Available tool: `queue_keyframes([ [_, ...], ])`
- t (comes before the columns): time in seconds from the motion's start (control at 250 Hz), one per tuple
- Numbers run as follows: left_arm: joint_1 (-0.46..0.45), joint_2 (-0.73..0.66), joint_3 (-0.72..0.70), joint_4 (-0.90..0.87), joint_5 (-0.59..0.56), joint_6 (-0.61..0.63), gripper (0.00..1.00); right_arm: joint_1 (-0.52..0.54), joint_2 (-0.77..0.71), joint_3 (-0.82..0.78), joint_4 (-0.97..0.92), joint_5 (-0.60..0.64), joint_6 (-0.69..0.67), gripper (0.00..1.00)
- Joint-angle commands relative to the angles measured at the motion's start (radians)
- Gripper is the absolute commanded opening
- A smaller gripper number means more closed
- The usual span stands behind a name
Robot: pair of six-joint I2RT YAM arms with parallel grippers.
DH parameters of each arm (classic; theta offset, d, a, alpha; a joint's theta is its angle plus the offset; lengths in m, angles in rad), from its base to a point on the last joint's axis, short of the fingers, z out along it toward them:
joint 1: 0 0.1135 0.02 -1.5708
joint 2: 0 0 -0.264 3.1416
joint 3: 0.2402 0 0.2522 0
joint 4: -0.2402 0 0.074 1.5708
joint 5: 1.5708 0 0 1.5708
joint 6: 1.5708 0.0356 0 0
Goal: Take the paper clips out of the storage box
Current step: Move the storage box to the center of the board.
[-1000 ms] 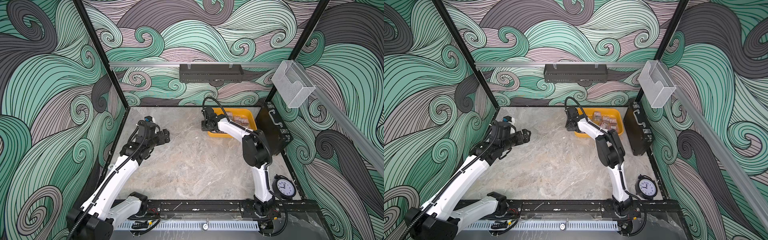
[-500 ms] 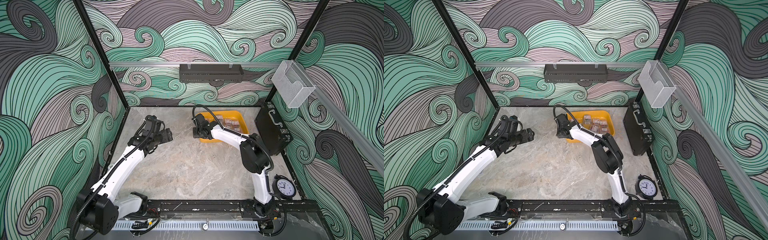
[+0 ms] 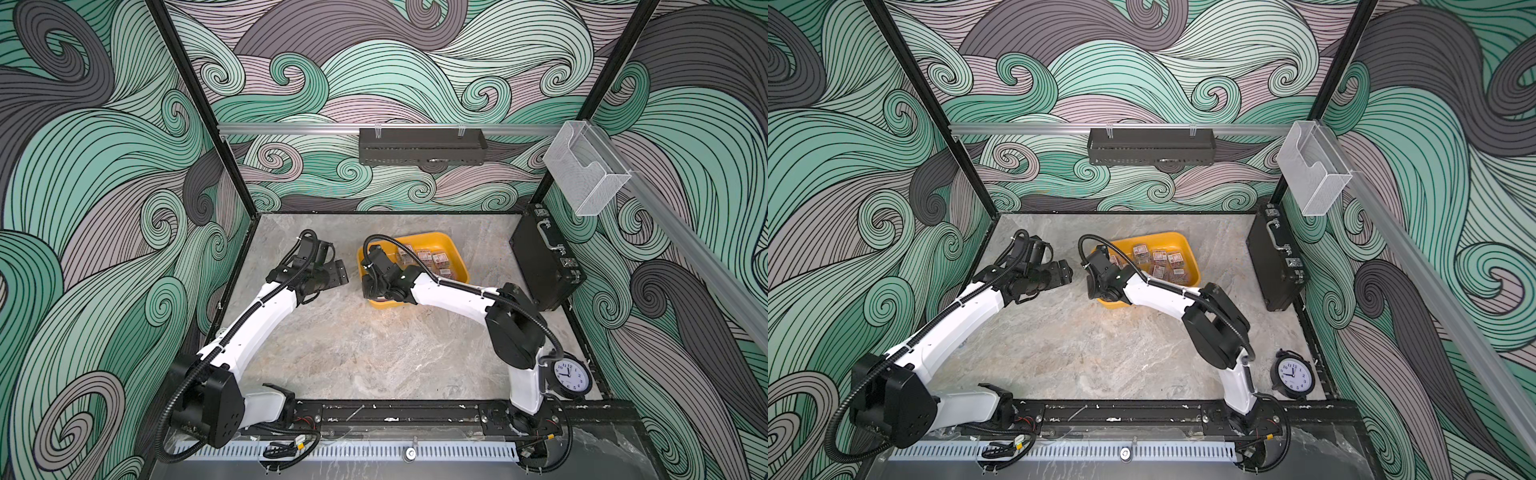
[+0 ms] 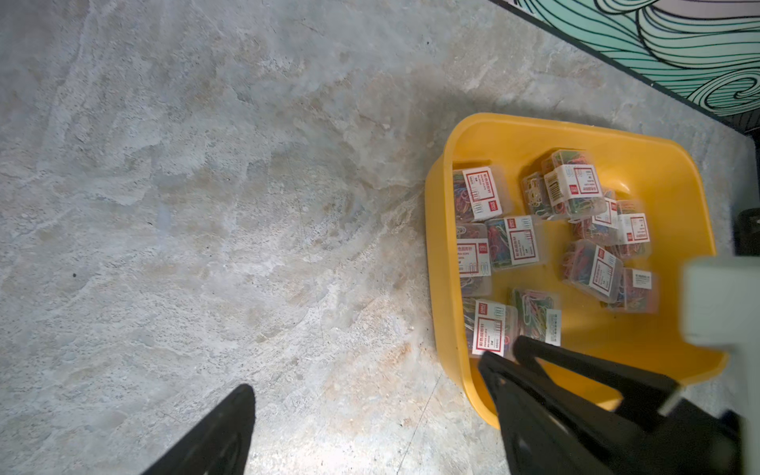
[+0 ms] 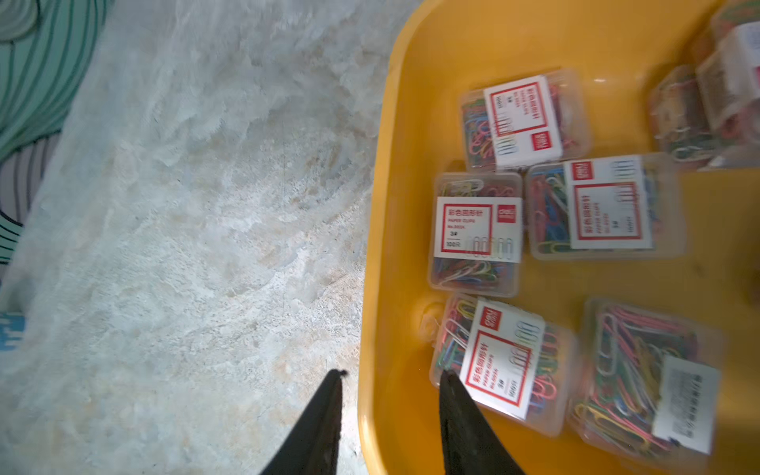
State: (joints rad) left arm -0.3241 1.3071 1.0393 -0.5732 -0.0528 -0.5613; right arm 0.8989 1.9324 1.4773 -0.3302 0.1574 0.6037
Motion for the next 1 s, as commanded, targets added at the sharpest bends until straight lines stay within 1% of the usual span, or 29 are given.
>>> queue_keyframes([
  [0.0, -0.007, 0.047, 0.049, 0.004, 0.043, -0.014, 0.89, -0.02, -0.139, -0.061, 0.03, 0.027, -0.023, 0.47],
  [0.136, -0.021, 0.107, 0.081, 0.032, 0.082, -0.002, 0.86, -0.07, -0.301, -0.195, 0.032, 0.036, -0.046, 0.51],
  [0.204, -0.024, 0.183, 0.103, 0.052, 0.104, 0.009, 0.85, -0.109, -0.384, -0.265, 0.02, 0.041, -0.056, 0.52],
  [0.292, -0.028, 0.274, 0.171, 0.019, 0.125, 0.027, 0.74, -0.165, -0.483, -0.346, -0.001, 0.047, -0.071, 0.54],
  [0.447, -0.046, 0.398, 0.254, -0.002, 0.102, 0.036, 0.7, -0.247, -0.635, -0.464, -0.051, 0.064, -0.099, 0.56],
  [0.567, -0.065, 0.489, 0.329, -0.058, 0.066, 0.051, 0.6, -0.298, -0.727, -0.532, -0.068, 0.056, -0.096, 0.56],
  [0.611, -0.072, 0.512, 0.345, -0.072, 0.05, 0.053, 0.59, -0.309, -0.749, -0.549, -0.069, 0.054, -0.095, 0.56],
  [0.699, -0.086, 0.537, 0.356, -0.073, 0.035, 0.057, 0.52, -0.321, -0.775, -0.567, -0.075, 0.055, -0.097, 0.55],
  [0.751, -0.091, 0.547, 0.358, -0.072, 0.028, 0.06, 0.47, -0.324, -0.779, -0.569, -0.076, 0.056, -0.1, 0.55],
  [0.787, -0.095, 0.551, 0.358, -0.071, 0.028, 0.064, 0.41, -0.324, -0.778, -0.569, -0.077, 0.055, -0.103, 0.55],
  [0.919, -0.104, 0.568, 0.364, -0.08, 0.019, 0.084, 0.29, -0.328, -0.756, -0.563, -0.077, 0.047, -0.108, 0.54],
  [0.947, -0.105, 0.57, 0.363, -0.08, 0.02, 0.092, 0.25, -0.33, -0.75, -0.56, -0.076, 0.044, -0.109, 0.54],
  [0.999, -0.106, 0.574, 0.366, -0.085, 0.02, 0.112, 0.22, -0.331, -0.741, -0.557, -0.076, 0.044, -0.111, 0.54],
])
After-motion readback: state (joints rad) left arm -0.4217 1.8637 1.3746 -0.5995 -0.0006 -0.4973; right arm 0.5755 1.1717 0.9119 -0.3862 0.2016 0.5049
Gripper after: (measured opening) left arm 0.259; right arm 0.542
